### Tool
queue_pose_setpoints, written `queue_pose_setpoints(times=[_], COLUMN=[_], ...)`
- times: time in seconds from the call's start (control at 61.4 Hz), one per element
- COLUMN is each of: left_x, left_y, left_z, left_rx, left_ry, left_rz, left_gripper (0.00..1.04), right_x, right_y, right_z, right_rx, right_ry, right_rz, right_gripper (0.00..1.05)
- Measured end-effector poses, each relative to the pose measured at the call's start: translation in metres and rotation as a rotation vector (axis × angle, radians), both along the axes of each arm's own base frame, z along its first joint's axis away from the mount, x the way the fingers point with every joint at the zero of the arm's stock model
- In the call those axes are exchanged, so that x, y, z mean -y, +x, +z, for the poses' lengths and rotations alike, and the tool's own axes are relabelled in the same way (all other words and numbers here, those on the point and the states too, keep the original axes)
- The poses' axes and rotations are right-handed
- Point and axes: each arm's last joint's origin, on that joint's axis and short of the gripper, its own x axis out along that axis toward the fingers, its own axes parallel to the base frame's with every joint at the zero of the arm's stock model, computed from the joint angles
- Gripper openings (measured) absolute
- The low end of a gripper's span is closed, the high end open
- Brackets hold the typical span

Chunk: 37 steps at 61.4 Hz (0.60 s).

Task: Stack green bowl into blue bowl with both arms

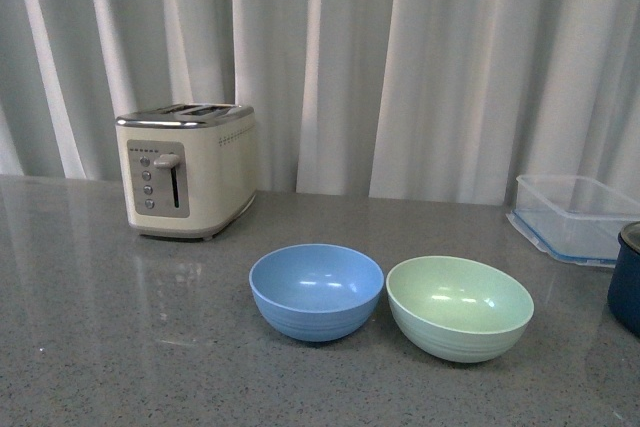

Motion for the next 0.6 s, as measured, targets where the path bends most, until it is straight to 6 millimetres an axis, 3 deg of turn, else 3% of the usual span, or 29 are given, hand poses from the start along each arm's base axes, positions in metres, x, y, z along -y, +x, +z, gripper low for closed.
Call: queue_pose_setpoints(times=[0.603], left_x=[0.0], left_y=[-0.016], left_z=[0.0], left_rx=[0.001], left_ry=[0.0], left_rz=[0.0], left_gripper=[0.04], right_x=[0.0], right_y=[0.0], right_z=[0.0], right_rx=[0.0], right_ry=[0.0], right_rz=[0.0], right_gripper=[0.95])
